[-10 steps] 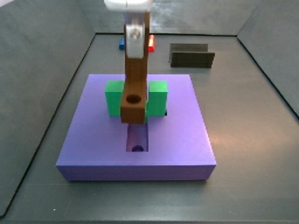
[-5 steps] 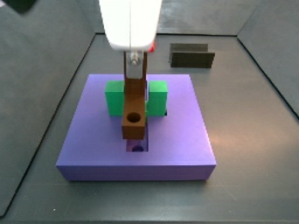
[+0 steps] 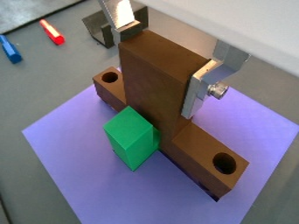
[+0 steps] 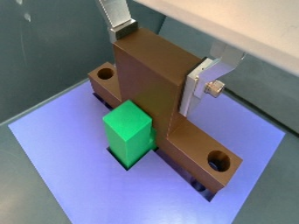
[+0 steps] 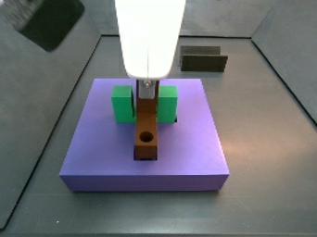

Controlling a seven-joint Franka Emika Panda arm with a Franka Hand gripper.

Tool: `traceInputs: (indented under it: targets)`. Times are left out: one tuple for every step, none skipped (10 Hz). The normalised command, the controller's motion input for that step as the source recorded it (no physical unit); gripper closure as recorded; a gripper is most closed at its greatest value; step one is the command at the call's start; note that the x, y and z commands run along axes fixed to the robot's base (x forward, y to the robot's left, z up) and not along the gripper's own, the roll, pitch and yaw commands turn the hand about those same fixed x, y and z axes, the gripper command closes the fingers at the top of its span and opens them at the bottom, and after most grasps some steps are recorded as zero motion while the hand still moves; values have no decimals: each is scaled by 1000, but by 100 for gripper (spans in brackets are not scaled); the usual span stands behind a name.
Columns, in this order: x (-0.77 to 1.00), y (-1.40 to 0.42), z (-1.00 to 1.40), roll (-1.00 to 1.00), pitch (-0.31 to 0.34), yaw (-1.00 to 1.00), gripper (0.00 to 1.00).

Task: Pick up the brown object. Move up. Move to above the board. Insert the brown object.
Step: Insert the brown object.

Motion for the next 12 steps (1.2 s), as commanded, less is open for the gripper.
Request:
traceInputs:
  targets:
    - [46, 0, -297, 37, 0, 29, 100]
    - [0, 0, -266, 11, 0, 0, 100]
    - [0, 0, -269, 0, 0, 0, 100]
    - [6, 0, -271, 0, 0, 0, 100]
    - [37, 0, -294, -26, -23, 0, 100]
    - [14, 0, -377, -93, -69, 0, 100]
    - [9, 0, -306, -117, -71, 11, 100]
    - [149, -66, -223, -113, -33, 0, 100]
    - [129, 0, -286, -137, -49, -183, 100]
    - [51, 0, -266, -136, -56, -131, 100]
    - [46, 0, -366, -149, -86, -117, 100]
    - [23, 0, -383, -73, -80, -77, 100]
